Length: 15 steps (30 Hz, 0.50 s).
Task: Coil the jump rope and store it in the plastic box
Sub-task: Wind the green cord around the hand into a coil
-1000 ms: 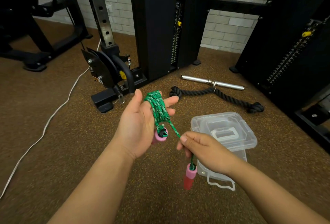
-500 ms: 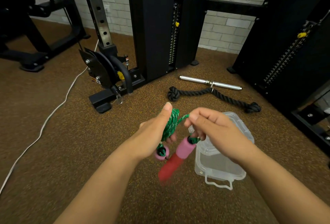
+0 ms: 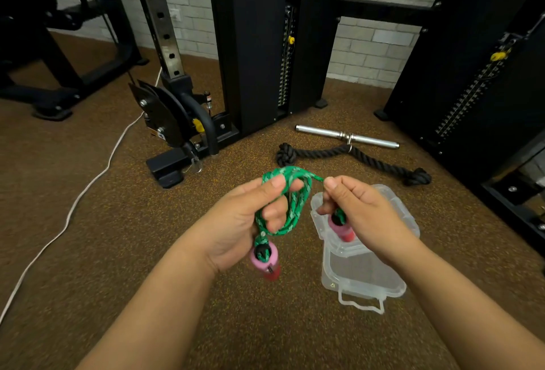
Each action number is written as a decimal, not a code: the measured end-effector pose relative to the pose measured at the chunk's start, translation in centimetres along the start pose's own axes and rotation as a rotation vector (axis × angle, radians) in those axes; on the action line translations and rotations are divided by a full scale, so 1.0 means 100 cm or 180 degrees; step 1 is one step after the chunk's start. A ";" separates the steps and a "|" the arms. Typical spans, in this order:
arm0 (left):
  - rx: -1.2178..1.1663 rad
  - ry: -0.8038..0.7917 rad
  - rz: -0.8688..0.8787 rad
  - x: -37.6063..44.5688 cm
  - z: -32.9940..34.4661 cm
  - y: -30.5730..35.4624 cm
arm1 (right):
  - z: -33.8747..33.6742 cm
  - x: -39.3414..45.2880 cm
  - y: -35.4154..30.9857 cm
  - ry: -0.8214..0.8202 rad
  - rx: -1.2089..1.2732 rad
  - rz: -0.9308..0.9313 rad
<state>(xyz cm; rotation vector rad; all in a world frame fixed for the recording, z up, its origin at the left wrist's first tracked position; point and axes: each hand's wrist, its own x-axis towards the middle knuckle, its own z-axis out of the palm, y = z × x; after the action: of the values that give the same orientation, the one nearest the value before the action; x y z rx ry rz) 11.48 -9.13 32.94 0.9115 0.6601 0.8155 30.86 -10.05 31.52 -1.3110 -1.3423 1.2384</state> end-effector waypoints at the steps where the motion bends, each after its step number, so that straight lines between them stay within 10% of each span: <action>1: -0.0174 0.0071 0.0048 0.001 -0.001 0.001 | 0.000 0.000 0.002 -0.0031 -0.0017 -0.0018; 15: -0.0735 0.0465 -0.0063 0.011 0.003 -0.005 | 0.029 -0.011 0.014 -0.0554 0.0045 0.0175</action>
<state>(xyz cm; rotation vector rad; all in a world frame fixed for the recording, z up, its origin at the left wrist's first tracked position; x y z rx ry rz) 12.48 -8.57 32.48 0.6397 0.6845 0.9259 28.28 -11.42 29.80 -1.2610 -1.4235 1.4244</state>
